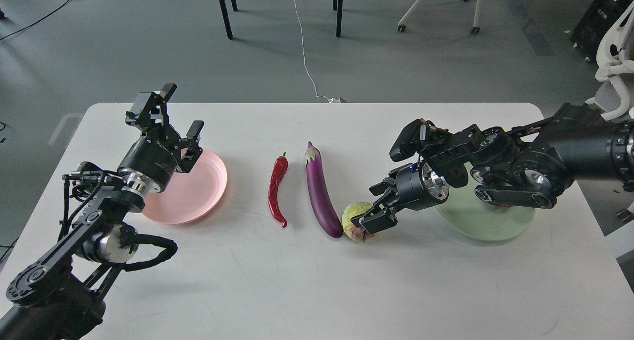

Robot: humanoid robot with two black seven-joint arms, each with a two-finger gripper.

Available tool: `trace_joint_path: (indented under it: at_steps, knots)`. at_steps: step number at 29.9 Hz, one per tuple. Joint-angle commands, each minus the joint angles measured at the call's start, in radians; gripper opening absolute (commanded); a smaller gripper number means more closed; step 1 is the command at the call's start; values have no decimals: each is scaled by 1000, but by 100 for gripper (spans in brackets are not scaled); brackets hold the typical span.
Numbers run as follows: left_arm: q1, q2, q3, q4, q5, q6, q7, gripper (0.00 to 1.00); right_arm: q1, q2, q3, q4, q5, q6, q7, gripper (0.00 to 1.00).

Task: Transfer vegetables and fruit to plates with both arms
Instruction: 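Grasp the yellow-green peach and place it on the green plate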

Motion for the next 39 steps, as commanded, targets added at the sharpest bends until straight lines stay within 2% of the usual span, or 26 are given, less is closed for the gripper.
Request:
trace_joint_path:
  at_steps: [1,2,4,6,9,11,15,21,28,35,37,38,39]
  knots:
    - [0,0,-1,0,0,0,0,99,-7,30,-15,-17,0,-10,0,93]
    - [0,0,-1,0,0,0,0,99,-7,36,-18,-18,0,-14,0,91]
    - [0,0,-2,0,0,1,0,99,-8,42,-35,-19,0,-12,0,82]
    - [0,0,-2,0,0,1,0,99,-8,49,-59,-19,0,-12,0,71]
    - [0,0,-2,0,0,1,0,99,-8,47,-62,-17,0,-15,0,48]
    - [0,0,-1,0,0,1,0,99,-7,42,-62,-14,0,-17,0,42]
    - [0,0,-2,-3,0,1,0,99,28,1,-55,18,14,-17,0,41]
    - [0,0,-1,-17,0,3,0,99,171,-157,-64,92,-26,-9,0,42]
    - [0,-2,4,-18,2,3,0,99,181,-329,-101,15,-210,-7,0,42]
    - [0,2,16,-18,3,5,3,99,105,-366,-133,-72,-213,-9,0,45]
    - [0,2,18,-18,3,5,3,99,76,-364,-130,-87,-210,-12,0,54]
    - [-1,3,18,-18,5,5,3,99,61,-364,-125,-88,-209,-18,0,64]
    - [-1,3,18,-18,5,5,3,99,52,-364,-122,-88,-209,-18,0,70]
